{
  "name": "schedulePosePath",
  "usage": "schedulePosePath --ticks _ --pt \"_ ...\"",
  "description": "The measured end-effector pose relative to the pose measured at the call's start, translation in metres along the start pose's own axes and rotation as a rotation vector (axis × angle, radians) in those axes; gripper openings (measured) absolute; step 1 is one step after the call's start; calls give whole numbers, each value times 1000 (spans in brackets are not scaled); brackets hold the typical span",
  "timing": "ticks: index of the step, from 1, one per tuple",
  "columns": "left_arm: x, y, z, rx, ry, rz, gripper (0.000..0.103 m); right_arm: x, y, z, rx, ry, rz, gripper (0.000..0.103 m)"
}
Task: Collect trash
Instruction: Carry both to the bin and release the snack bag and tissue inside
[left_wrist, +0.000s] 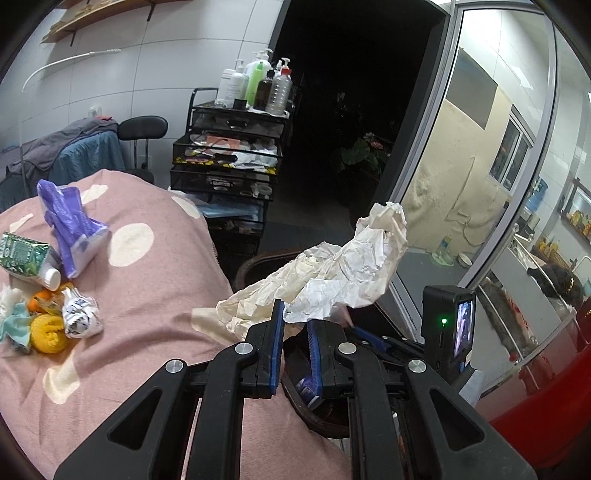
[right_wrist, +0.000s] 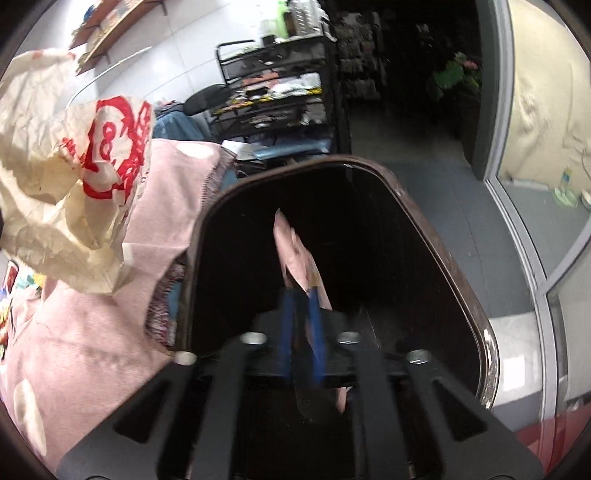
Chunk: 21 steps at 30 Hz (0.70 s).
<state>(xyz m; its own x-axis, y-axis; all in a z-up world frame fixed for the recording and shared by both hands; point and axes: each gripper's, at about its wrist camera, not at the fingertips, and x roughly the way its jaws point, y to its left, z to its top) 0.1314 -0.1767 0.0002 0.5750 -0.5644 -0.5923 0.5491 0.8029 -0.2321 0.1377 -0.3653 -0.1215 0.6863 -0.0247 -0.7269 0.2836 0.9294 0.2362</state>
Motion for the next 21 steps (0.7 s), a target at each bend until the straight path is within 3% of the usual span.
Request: schedulePosePath --ticks 1,2,3,13,21 --pt "3 -2 -1 0 8 -6 13 0 -3 0 16 -4 -15 53" --pt "6 -4 -1 1 16 -12 13 -3 -7 0 33 -19 -35 76" --pt "8 -5 -1 2 23 -18 13 -7 -11 -1 52 -44 -58 79" --pt "36 -27 -6 14 96 -75 13 -32 -60 16 206 -149 -235 87" --pt "68 -45 -10 61 173 -69 13 -56 -83 24 279 -216 -278 94"
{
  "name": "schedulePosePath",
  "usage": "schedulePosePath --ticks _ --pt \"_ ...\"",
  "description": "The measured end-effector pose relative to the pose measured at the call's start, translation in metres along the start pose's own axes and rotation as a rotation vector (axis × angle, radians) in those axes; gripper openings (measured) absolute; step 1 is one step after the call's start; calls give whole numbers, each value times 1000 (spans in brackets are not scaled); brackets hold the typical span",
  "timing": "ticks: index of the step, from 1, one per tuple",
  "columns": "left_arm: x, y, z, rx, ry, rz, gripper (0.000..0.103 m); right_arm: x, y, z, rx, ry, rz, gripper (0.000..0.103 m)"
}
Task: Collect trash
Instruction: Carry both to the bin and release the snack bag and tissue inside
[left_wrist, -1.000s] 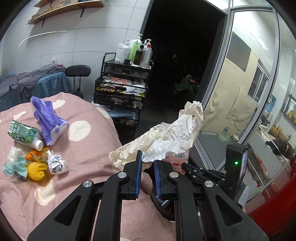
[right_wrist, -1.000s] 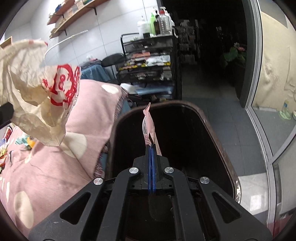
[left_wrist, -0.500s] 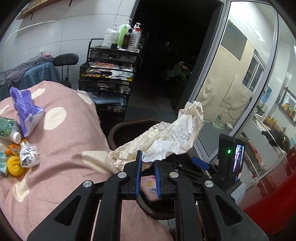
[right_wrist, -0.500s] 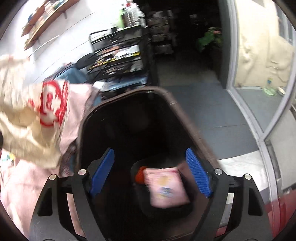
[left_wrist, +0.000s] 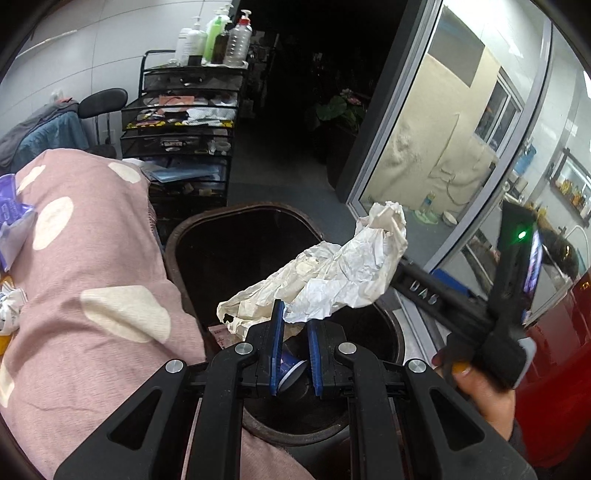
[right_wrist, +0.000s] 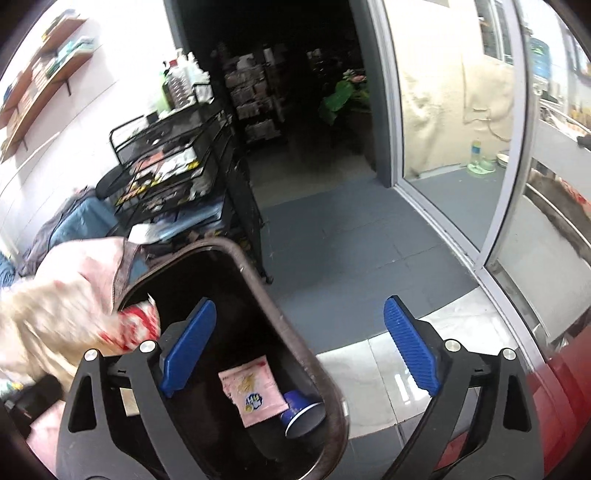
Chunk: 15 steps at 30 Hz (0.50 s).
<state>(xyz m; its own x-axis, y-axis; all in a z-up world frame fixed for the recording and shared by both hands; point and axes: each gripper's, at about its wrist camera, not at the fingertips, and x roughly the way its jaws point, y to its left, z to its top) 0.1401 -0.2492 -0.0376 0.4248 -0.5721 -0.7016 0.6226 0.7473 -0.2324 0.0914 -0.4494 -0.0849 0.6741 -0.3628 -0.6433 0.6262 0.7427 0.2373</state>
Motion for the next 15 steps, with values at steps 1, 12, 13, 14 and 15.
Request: schedulePosePath --ticks 1,12,13,14,15 --pt "5 -1 0 4 14 3 13 0 -1 2 6 -5 0 94" --pt "35 -6 -7 43 105 15 22 -6 -10 9 46 -19 4 95" --pt "36 -6 -8 45 111 18 30 -6 -10 9 46 -19 4 95" --pt "37 -6 -8 44 114 20 35 -7 -10 9 46 -21 5 95" --pt "36 -5 -8 43 115 19 47 -7 -9 9 46 -22 5 95"
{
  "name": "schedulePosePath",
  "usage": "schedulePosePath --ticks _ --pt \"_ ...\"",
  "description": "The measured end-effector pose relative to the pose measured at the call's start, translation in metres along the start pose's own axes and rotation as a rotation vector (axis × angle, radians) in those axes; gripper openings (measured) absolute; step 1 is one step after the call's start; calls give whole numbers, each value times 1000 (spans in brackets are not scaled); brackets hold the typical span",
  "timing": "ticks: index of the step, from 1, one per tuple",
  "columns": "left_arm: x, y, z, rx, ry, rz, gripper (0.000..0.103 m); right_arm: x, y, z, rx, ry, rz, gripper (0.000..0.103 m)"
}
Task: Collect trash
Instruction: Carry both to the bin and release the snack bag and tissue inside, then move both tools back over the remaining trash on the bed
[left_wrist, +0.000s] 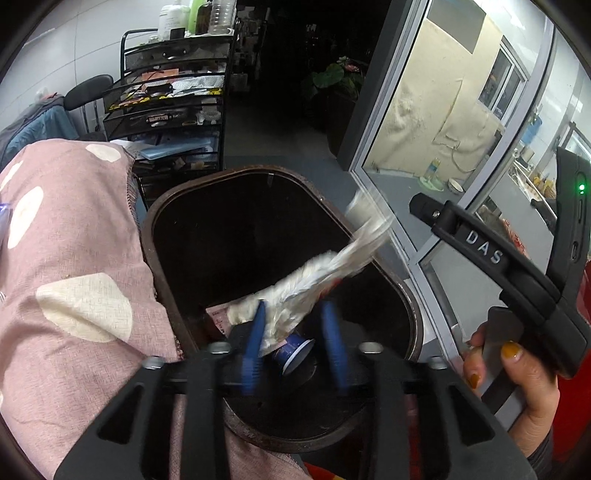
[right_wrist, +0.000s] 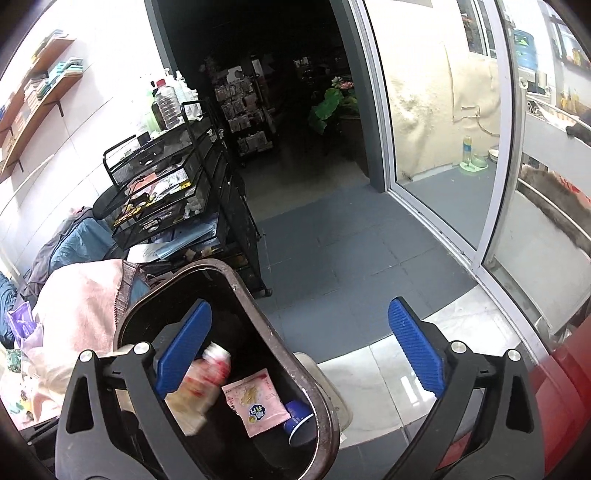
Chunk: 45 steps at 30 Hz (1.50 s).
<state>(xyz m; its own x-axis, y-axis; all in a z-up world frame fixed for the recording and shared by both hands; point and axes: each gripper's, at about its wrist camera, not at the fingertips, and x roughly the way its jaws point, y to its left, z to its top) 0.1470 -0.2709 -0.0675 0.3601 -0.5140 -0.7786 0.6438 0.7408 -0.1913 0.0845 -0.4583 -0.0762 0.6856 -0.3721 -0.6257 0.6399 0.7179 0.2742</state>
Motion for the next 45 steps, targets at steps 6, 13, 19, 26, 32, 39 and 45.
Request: schedulePosePath --ticks 6,13,19,26,32,39,45 --pt "-4 -2 -2 22 -25 18 70 1 -1 0 13 1 0 96" --pt "-18 1 -4 33 -66 58 79 -1 4 -1 0 -2 25 96" --pt "-43 9 -12 25 -125 97 86 -5 15 -4 -36 -10 64 96" --pt "-71 25 -27 11 -162 179 88 -11 34 -11 -87 -8 133 96" --pt "-98 47 -40 -37 -192 228 92 -20 60 -21 -146 8 216 96" --pt "-130 86 -60 -125 -221 313 95 -34 106 -45 -264 56 374 96" --pt "-150 131 -83 -233 -206 393 95 -45 160 -70 -385 127 508 96"
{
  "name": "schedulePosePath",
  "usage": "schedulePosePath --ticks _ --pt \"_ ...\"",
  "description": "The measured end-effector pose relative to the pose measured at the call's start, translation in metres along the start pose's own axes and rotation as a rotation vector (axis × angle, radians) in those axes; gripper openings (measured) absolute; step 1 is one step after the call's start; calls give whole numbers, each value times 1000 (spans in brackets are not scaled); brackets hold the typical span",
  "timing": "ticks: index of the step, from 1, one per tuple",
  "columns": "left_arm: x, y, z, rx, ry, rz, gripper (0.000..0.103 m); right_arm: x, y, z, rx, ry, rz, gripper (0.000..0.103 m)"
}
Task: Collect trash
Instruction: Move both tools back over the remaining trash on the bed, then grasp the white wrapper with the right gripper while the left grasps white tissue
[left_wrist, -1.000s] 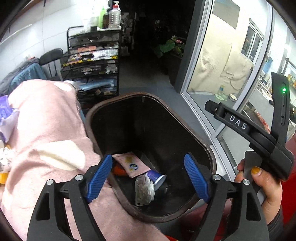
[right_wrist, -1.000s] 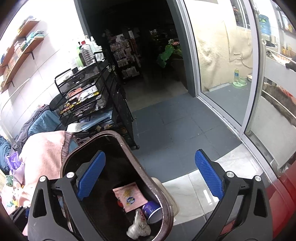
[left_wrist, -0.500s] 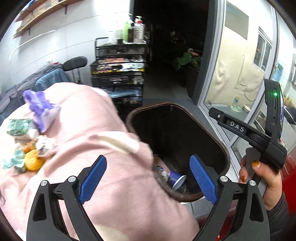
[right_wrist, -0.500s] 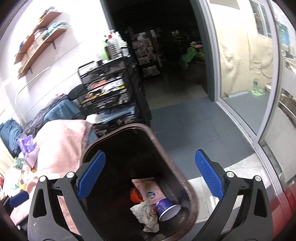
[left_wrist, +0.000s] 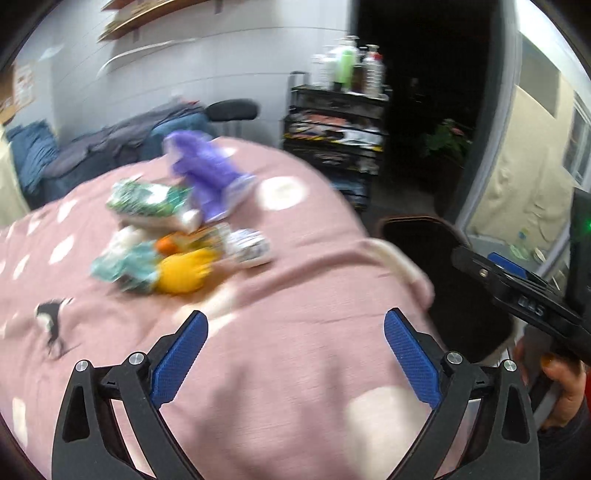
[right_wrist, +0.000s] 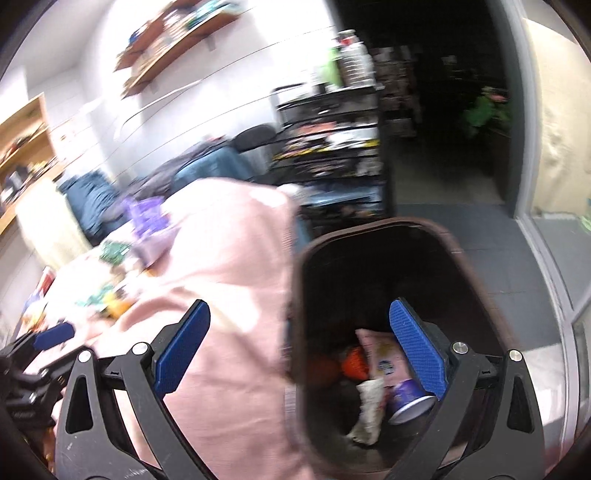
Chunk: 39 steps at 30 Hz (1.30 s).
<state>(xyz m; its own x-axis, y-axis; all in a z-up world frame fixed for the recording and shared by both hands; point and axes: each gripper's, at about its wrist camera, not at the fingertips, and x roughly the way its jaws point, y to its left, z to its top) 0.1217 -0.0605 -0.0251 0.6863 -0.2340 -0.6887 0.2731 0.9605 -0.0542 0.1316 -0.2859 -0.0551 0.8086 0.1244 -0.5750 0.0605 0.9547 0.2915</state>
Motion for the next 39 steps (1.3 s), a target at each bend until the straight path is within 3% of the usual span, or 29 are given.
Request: schedulePosePath --ticks 12,18,25,32,35,37,39 --pt "-11 117 -16 -240 37 114 94 34 100 5 -221 103 174 96" --pt "-12 146 1 -257 7 151 93 53 133 12 -303 138 194 96" --pt "13 162 23 -249 34 170 88 86 149 22 -344 232 197 95" --pt "34 167 35 -219 66 195 81 116 166 26 -397 307 173 76" --pt "42 166 43 -206 68 192 80 126 170 26 -413 336 179 55" --pt "52 165 49 -189 83 200 74 129 172 25 -414 348 190 37" --pt "61 165 55 -180 97 208 68 129 173 24 -415 350 202 29"
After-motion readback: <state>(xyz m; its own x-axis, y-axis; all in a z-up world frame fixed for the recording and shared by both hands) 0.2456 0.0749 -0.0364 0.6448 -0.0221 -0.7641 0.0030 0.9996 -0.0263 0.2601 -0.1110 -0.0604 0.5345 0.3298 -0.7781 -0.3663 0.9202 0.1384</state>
